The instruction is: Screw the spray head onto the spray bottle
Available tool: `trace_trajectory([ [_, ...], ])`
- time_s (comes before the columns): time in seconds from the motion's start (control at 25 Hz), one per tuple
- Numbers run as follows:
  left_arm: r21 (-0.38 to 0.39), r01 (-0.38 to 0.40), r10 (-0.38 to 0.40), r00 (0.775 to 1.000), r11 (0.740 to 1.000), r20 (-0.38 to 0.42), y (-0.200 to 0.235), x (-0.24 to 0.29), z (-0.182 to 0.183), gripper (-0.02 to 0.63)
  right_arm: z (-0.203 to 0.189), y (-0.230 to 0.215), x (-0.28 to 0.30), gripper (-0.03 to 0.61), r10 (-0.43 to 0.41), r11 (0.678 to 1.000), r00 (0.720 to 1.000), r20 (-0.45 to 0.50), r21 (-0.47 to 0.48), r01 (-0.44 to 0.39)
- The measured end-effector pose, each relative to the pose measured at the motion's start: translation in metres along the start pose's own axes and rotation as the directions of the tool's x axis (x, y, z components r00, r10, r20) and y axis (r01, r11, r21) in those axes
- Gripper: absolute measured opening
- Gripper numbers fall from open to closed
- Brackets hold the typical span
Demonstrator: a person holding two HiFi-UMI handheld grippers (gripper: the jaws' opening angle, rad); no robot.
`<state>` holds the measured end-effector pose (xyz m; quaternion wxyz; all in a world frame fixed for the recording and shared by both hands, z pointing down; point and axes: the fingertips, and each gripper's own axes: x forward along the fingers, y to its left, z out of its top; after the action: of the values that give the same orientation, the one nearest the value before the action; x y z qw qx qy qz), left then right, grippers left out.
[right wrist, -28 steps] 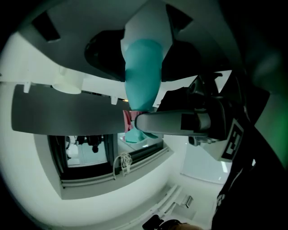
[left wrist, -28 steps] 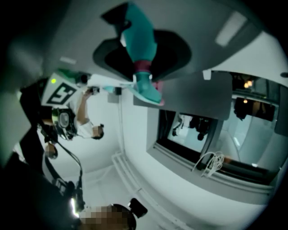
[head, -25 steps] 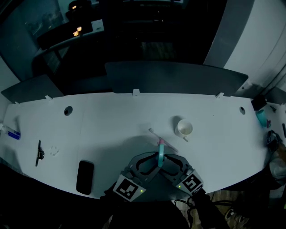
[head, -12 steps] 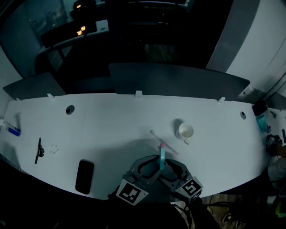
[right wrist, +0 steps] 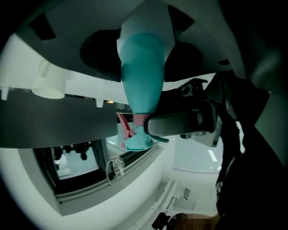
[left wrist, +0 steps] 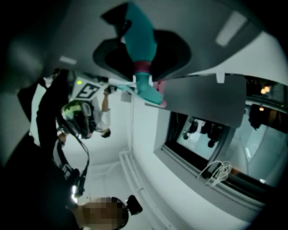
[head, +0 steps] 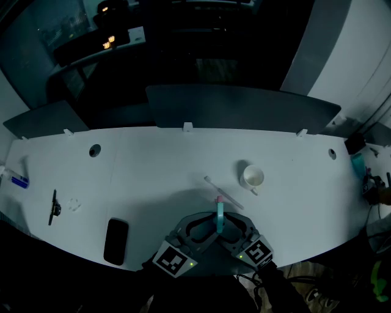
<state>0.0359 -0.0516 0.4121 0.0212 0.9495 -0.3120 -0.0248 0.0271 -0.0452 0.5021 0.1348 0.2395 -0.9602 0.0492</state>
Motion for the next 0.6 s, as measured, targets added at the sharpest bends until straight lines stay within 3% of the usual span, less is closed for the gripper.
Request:
trace_trajectory([
  [0.08,-0.039,0.119,-0.120,0.993,0.992,-0.022,-0.006,-0.003,-0.002,0.130,-0.003,0.006,-0.003,0.293,0.194,0.979,0.981,-0.026,-0.059,-0.196],
  [0.16,-0.051,0.196,-0.198,0.979,0.979,-0.051,-0.010,-0.005,-0.006,0.132,-0.007,0.009,-0.005,0.295,0.347,0.929,0.932,-0.103,-0.097,-0.357],
  [0.24,-0.009,0.213,-0.213,0.975,0.977,-0.067,-0.011,-0.005,-0.006,0.132,-0.008,0.010,-0.004,0.296,0.403,0.902,0.900,-0.166,-0.095,-0.421],
  [0.28,0.021,0.203,-0.201,0.977,0.979,-0.071,-0.011,-0.004,-0.006,0.132,-0.007,0.010,-0.003,0.296,0.393,0.909,0.903,-0.175,-0.078,-0.410],
  [0.36,0.072,0.147,-0.142,0.987,0.986,-0.072,-0.010,-0.003,-0.006,0.132,-0.005,0.005,-0.006,0.296,0.298,0.952,0.943,-0.146,-0.031,-0.305],
  [0.44,0.110,0.070,-0.063,0.996,0.991,-0.063,-0.008,-0.001,-0.006,0.132,-0.004,0.001,-0.012,0.296,0.140,0.990,0.986,-0.087,0.027,-0.138],
  [0.52,0.137,-0.010,0.016,0.999,0.990,-0.043,-0.007,-0.001,-0.006,0.132,-0.006,0.003,-0.014,0.296,-0.018,0.995,0.998,-0.054,0.101,0.024],
  [0.6,0.156,-0.074,0.080,0.996,0.985,-0.030,-0.005,0.000,-0.005,0.132,-0.008,0.004,-0.010,0.296,-0.159,0.974,0.986,-0.058,0.152,0.166],
])
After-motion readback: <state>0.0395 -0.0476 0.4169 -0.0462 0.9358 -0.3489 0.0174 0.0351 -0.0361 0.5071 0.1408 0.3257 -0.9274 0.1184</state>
